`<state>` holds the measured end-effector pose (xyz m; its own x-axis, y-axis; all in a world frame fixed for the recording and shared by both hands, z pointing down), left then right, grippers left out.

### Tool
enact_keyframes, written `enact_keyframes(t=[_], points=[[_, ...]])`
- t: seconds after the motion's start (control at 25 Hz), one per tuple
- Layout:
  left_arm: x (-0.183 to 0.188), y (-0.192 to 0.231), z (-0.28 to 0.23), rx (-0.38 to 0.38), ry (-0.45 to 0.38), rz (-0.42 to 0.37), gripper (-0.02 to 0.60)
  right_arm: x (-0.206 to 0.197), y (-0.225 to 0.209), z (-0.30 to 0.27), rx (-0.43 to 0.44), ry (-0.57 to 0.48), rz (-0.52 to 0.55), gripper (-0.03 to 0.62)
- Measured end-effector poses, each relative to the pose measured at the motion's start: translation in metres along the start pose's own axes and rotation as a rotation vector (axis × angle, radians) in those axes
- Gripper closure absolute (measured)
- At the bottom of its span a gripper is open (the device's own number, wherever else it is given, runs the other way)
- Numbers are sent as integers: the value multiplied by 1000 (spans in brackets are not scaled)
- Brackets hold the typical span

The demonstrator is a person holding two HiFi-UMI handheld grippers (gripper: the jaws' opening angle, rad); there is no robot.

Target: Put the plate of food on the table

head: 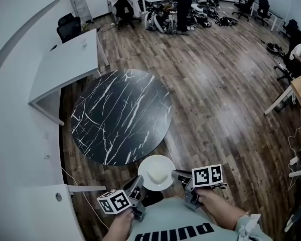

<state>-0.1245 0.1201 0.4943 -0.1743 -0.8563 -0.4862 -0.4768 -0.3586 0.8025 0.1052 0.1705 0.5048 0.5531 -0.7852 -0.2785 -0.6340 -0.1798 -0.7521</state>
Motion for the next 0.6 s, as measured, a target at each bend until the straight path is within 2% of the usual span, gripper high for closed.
enact_keyframes(t=[0.6], points=[[85, 52, -12, -68, 28, 10, 549, 51, 41, -64, -75, -23, 1, 554]])
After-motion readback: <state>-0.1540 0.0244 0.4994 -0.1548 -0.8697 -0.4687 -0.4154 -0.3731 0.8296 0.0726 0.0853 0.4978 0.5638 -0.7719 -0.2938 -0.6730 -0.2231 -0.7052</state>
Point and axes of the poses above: the fingertips, and each gripper's own axes: z backward along the fingers, y to its left, x out of its top, the point moved 7 cm from there along z, backward along the fingers, and after that the axes turned 7 degrees about -x, right-handed, at the moved point
